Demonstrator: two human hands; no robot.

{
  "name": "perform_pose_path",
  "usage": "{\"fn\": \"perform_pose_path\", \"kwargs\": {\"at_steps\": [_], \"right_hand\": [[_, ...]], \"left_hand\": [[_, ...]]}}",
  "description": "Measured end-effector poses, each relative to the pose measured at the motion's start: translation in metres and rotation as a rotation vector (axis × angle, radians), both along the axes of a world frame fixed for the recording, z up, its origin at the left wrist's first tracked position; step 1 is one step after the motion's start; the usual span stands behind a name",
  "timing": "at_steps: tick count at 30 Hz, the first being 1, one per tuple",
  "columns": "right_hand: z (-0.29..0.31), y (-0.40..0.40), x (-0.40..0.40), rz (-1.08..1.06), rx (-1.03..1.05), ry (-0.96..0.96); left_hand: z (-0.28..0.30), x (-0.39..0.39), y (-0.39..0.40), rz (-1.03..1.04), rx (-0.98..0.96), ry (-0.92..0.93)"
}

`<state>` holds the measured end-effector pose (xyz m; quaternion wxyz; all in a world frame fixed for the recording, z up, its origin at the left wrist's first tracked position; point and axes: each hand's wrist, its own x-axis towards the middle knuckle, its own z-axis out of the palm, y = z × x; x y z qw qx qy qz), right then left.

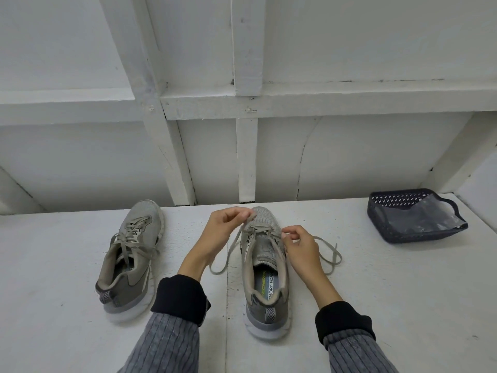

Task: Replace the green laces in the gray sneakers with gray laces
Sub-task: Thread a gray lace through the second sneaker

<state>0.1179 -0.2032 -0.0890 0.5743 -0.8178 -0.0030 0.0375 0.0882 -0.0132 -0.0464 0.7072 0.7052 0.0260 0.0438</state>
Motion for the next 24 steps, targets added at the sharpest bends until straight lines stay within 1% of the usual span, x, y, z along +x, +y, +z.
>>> {"fn": "perform_pose_path", "kwargs": {"at_steps": [4,7,11,14,17,21,22,24], "right_hand": [[0.010,0.003,-0.002,0.006,0.059,-0.023],[0.019,0.009,-0.004,0.013,0.151,-0.027],[0.029,0.018,-0.007,0.087,0.231,0.069],[0.033,0.024,-0.011,0.178,0.194,0.124],[0.034,0.029,-0.010,0.147,0.186,0.121],[0.041,0.027,-0.003,0.083,0.274,0.204],[0.041,0.024,-0.002,0.117,0.232,0.164],[0.040,0.018,0.000,0.247,0.029,0.002]], "left_hand": [[-0.003,0.001,-0.006,0.090,0.157,-0.048],[-0.011,-0.001,-0.011,0.140,0.347,-0.062],[-0.016,-0.003,-0.018,0.231,0.444,-0.114],[-0.017,-0.004,-0.019,0.236,0.466,-0.140],[-0.016,-0.004,-0.018,0.223,0.472,-0.159],[-0.017,-0.002,-0.011,0.242,0.419,-0.140],[-0.017,-0.002,-0.008,0.245,0.432,-0.134],[-0.016,0.001,-0.002,0.222,0.483,-0.117]]}}
